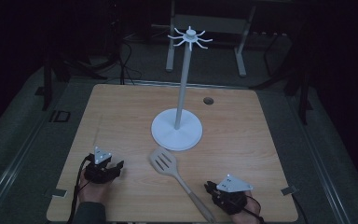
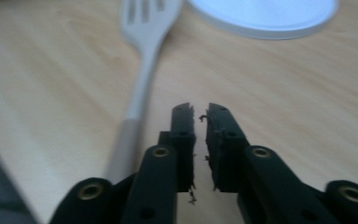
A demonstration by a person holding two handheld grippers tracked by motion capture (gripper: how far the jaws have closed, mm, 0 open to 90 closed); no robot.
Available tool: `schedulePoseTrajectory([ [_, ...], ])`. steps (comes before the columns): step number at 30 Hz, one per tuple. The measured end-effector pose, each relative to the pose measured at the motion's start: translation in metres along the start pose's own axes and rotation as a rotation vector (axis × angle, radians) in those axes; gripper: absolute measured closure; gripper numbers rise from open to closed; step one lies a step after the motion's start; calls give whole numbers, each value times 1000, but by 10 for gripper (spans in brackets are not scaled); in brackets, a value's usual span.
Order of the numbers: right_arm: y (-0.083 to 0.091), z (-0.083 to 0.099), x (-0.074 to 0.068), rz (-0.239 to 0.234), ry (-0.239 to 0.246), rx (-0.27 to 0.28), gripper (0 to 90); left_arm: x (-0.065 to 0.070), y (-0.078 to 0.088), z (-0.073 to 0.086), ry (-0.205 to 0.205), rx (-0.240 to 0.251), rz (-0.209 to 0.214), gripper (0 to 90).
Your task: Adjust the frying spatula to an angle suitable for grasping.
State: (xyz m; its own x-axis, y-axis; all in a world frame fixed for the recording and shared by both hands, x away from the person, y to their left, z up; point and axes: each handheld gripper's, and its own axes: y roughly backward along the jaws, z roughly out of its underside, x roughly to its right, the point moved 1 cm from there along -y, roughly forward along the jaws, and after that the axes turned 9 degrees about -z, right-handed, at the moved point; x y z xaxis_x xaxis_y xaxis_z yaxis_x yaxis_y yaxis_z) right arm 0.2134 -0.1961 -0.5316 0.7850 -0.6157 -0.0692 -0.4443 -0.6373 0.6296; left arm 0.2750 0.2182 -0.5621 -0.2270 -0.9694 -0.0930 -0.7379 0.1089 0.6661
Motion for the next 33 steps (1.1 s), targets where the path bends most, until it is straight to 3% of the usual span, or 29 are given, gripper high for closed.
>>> schedulePoseTrajectory([
  [12,-24,13,-25,-156,23,-107,649,0,0,0,2,4,-1,441],
  [15,-30,16,-25,-134,48,-151,665,0,1,0,5,6,-2,441],
  [19,-31,13,-22,-156,72,-170,685,0,0,0,3,3,-3,441],
  [23,-31,11,-16,-156,87,-183,701,-1,1,0,7,7,-2,441],
  [28,-35,2,13,-151,142,-192,721,0,0,0,3,5,-3,441],
  [33,-47,-11,35,-183,194,-215,717,-1,1,0,5,3,-3,441],
])
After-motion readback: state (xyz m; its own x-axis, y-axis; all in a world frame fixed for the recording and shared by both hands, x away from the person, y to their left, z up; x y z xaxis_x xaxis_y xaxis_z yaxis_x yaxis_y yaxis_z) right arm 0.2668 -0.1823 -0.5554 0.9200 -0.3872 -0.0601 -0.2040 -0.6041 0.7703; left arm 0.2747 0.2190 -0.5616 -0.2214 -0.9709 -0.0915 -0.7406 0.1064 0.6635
